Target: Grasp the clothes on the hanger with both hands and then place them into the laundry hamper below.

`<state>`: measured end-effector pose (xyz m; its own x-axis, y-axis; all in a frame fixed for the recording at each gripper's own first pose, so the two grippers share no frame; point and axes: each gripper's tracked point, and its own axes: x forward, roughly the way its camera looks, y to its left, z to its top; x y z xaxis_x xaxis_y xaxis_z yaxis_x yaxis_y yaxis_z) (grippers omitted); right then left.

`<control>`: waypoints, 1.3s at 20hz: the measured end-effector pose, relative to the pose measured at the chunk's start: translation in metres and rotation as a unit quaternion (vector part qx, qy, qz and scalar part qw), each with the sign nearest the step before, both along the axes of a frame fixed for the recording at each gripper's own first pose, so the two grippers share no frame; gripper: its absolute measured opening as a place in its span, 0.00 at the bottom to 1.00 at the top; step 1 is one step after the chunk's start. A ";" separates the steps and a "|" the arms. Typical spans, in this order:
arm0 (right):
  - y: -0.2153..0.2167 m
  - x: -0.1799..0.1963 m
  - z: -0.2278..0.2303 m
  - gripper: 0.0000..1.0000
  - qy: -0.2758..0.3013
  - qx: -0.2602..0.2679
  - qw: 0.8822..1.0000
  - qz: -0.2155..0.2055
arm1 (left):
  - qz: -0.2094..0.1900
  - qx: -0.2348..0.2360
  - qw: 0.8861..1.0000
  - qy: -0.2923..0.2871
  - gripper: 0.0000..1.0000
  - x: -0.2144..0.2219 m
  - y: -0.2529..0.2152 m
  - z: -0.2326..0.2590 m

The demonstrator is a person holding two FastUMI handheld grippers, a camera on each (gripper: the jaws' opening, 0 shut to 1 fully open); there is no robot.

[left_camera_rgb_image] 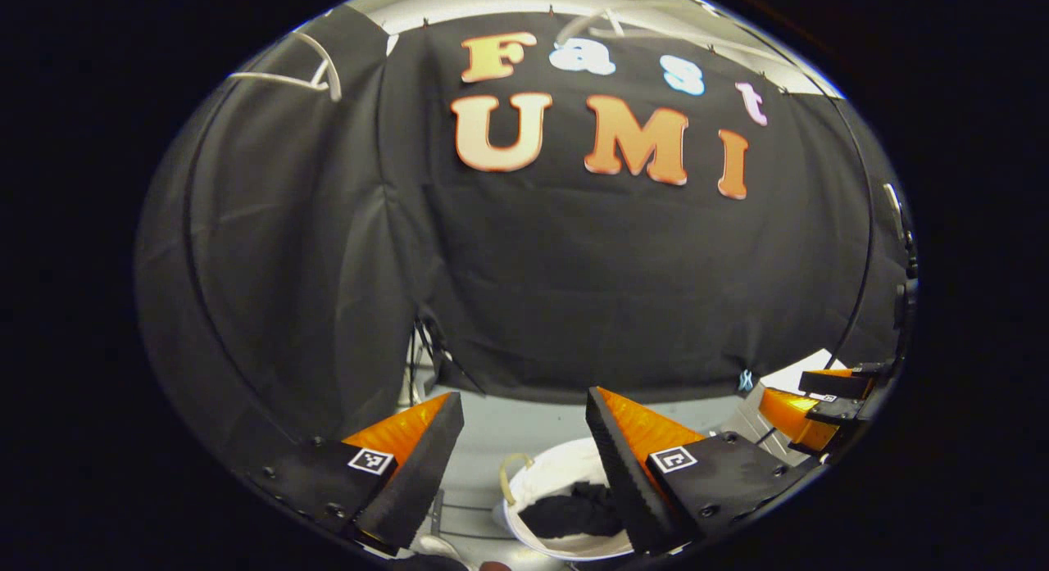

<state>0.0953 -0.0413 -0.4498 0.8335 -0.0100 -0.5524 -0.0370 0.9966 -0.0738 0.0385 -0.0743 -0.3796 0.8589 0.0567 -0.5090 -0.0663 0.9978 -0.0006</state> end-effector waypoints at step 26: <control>0.050 -0.074 0.376 0.91 -0.239 -0.011 0.970 0.054 | 0.047 0.064 0.965 -0.250 0.94 -0.072 0.127 0.341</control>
<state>0.0212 0.0092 -0.0739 0.9910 0.0842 -0.1039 -0.0973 0.9869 -0.1288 -0.0338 0.0523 -0.0390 0.9832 0.1821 -0.0155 -0.1807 0.9812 0.0675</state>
